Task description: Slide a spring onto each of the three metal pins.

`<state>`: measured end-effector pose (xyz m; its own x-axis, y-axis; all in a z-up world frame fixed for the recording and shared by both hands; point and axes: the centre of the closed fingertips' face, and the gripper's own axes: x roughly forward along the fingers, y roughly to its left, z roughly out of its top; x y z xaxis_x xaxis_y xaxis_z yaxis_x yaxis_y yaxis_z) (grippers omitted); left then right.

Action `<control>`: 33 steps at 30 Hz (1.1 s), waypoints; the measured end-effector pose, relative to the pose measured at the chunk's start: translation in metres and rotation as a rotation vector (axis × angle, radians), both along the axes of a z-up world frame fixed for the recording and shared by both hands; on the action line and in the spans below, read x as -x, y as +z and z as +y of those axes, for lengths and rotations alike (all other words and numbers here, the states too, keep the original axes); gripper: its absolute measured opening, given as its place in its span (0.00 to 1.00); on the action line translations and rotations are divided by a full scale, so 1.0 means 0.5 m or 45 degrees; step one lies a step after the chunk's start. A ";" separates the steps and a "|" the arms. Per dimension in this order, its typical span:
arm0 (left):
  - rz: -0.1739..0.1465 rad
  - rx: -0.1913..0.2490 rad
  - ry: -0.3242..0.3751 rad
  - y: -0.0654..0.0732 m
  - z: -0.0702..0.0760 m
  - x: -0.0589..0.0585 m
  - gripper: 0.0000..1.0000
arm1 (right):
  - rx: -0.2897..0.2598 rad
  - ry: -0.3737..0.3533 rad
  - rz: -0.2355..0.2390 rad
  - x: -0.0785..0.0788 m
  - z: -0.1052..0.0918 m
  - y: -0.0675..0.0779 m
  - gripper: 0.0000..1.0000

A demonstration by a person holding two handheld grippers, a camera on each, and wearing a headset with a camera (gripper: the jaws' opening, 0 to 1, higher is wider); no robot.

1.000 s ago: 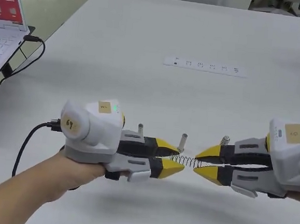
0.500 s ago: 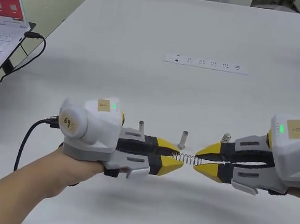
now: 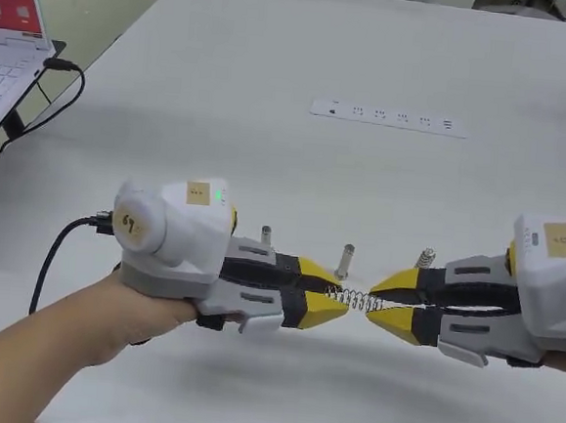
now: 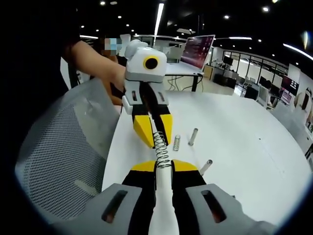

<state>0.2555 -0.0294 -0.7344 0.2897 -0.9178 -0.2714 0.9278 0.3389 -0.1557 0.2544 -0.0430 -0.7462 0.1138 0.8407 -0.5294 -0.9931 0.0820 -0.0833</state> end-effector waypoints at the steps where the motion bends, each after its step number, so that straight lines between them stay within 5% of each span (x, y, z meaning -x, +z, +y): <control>1: 0.000 -0.001 0.000 0.000 0.000 0.000 0.03 | -0.002 -0.002 0.004 0.001 0.002 0.000 0.09; 13: 0.003 -0.003 0.000 -0.004 0.001 -0.002 0.03 | -0.004 -0.037 0.061 0.002 0.002 -0.001 0.08; 27: 0.025 -0.001 -0.029 -0.016 -0.004 -0.001 0.03 | 0.061 0.028 -0.038 0.003 -0.003 0.013 0.07; 30: 0.016 -0.062 -0.035 -0.032 0.004 0.001 0.02 | 0.044 0.048 -0.049 0.003 0.005 0.027 0.07; 33: 0.024 -0.036 -0.033 -0.028 0.003 0.002 0.02 | 0.068 0.086 -0.083 0.010 0.014 0.033 0.07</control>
